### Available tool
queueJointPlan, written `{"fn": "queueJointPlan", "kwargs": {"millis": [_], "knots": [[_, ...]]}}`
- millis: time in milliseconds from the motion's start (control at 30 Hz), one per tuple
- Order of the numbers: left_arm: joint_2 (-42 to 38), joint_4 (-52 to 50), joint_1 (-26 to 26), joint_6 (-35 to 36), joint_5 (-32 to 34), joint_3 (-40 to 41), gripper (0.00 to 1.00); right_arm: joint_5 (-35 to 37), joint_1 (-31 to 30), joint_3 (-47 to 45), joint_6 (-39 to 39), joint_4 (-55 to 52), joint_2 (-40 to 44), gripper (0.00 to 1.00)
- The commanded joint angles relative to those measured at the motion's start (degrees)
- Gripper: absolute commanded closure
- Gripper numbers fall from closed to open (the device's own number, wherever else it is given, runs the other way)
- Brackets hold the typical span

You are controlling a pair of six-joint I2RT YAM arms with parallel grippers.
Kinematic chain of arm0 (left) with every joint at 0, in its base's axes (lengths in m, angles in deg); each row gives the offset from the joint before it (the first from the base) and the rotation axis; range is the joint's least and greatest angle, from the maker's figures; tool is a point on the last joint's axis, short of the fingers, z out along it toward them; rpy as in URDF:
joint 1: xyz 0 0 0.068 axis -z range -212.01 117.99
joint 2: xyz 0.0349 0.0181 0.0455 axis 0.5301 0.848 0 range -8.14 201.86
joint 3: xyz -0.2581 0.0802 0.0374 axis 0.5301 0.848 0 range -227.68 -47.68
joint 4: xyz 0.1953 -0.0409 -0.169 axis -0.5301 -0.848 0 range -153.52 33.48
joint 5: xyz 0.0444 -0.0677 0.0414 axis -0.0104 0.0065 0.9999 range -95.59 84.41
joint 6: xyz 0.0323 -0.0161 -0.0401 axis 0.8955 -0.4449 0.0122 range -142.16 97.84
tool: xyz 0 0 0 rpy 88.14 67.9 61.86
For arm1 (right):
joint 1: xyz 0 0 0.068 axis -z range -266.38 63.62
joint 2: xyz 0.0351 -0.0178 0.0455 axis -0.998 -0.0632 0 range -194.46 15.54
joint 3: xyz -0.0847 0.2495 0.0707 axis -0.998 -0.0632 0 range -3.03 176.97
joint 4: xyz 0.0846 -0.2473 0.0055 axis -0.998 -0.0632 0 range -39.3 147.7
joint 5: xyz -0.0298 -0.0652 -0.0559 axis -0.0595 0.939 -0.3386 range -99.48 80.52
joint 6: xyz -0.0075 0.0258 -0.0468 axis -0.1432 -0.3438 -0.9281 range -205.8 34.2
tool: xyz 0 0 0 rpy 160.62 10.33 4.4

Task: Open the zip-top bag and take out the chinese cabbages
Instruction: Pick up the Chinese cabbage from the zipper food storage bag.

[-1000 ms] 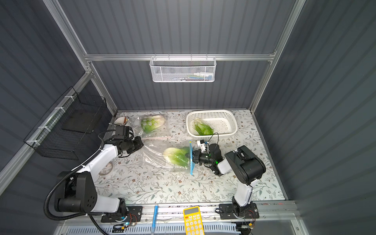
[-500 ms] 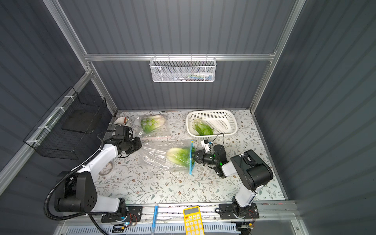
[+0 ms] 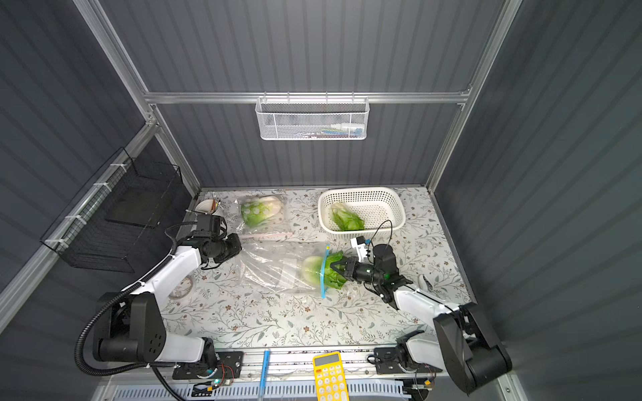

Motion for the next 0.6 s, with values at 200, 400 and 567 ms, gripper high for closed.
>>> {"fn": "queueJointPlan", "kwargs": {"millis": [200,400,567], "knots": [[-0.4,-0.8,-0.6,0.9,-0.7,-0.4,1.00,3.6,2.9,0.9,-7.7,-17.5,12.2,1.00],[0.3,-0.6,-0.6,1.0,-1.9,-0.4,1.00,5.9,4.7,3.0,-11.0,-27.8,21.3,1.00],[1.6,-0.6,-0.6,1.1,-2.9,-0.7,1.00,9.2,5.9,6.0,-14.6,-37.0,28.4,1.00]]}}
